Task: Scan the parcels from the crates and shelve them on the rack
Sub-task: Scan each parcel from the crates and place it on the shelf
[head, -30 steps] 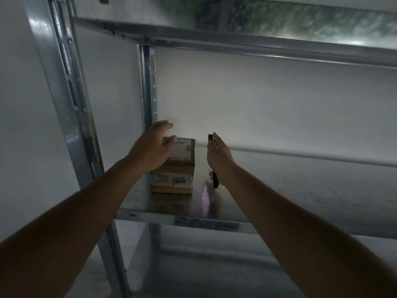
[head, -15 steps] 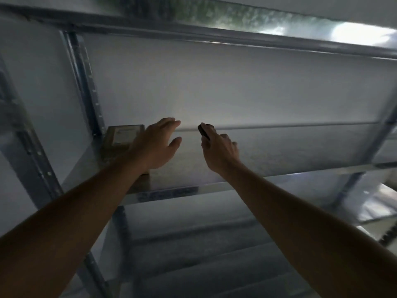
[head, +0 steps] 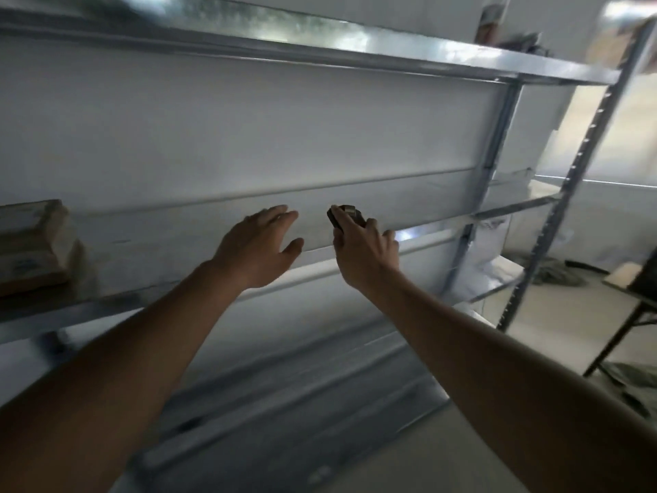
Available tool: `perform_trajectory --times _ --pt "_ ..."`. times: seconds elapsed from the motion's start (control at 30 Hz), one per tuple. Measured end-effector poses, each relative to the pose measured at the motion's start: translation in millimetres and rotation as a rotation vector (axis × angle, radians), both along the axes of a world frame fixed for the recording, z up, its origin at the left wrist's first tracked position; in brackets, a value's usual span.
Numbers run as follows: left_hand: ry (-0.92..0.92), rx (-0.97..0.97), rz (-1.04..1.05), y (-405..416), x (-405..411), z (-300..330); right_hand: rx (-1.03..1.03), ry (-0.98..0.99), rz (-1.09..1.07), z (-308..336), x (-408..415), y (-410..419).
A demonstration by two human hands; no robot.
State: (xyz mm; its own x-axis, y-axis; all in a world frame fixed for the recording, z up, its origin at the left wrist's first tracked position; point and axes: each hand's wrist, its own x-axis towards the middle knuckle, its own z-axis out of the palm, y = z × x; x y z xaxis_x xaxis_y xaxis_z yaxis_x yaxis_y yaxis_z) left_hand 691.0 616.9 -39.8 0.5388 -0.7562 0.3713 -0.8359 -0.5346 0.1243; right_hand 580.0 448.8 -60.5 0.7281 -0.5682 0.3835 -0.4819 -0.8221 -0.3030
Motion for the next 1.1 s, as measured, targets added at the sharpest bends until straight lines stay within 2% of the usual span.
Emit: perform_trajectory --times 0.3,0.57,0.8,1.1 --pt "0.005 0.099 -0.187 -177 -126 -18 0.019 0.08 -0.187 -24 -162 -146" --pt "0.017 0.194 -0.4 -349 -199 -28 0.065 0.108 -0.43 -37 -277 -278" --pt "0.023 0.186 -0.604 -518 -252 -39 0.094 0.162 -0.647 -45 -345 -404" --pt "0.006 0.243 -0.813 -738 -312 -52 0.174 0.127 -0.906 -45 -410 -565"
